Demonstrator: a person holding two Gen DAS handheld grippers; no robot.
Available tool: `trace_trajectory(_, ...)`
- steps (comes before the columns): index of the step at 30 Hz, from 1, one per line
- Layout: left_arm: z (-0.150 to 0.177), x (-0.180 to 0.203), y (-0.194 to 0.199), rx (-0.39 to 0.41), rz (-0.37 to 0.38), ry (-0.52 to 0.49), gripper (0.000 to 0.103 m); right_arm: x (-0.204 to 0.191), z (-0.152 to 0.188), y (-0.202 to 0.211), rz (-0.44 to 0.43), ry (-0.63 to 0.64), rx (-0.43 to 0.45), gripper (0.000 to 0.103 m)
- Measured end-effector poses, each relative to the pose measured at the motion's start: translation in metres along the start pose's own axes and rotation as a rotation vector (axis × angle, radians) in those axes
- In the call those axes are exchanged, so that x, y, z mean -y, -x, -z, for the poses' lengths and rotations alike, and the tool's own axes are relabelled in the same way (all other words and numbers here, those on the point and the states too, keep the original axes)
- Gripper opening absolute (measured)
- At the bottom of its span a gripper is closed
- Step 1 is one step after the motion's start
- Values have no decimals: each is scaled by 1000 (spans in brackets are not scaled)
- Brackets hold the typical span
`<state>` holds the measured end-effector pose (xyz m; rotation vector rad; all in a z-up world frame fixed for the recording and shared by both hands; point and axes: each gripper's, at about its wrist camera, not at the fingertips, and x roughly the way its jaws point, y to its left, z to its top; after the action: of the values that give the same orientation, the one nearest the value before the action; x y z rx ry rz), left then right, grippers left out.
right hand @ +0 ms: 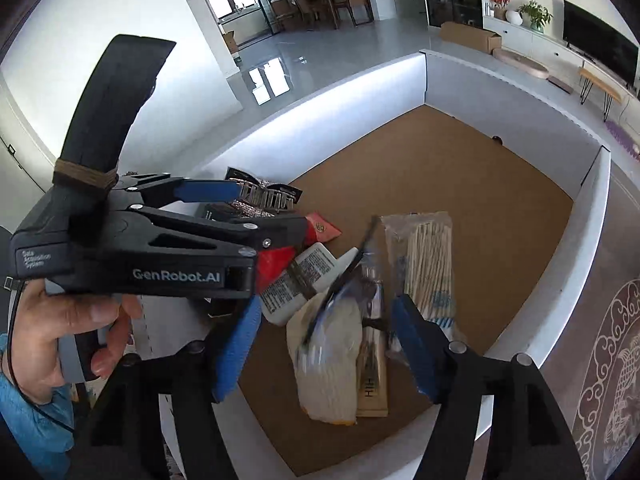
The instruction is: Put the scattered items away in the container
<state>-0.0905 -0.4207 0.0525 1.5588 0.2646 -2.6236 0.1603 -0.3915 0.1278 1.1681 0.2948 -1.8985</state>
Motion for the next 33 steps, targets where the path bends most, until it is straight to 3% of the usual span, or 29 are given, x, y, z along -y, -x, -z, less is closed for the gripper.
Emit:
trace_trajectory(7, 3, 16, 19, 57, -36, -31, 89, 34, 21, 57, 46, -90, 169, 69)
trace_trajectory(13, 0, 45, 55, 139, -34, -57, 89, 83, 50, 107, 154, -191, 281, 69)
trace_trajectory(18, -1, 91, 87, 205, 2, -112, 89, 130, 95, 137, 276, -252, 287, 69)
trace_trajectory(24, 5, 176, 112, 248, 105, -224, 90, 199, 168, 160, 420, -372, 257, 69)
trace_trajectory(30, 24, 266, 101, 191, 233, -326, 98, 249, 231, 174, 549, -440, 208, 69)
trace_trajectory(33, 38, 309, 83, 150, 255, -378, 98, 264, 251, 181, 600, -448, 191, 69)
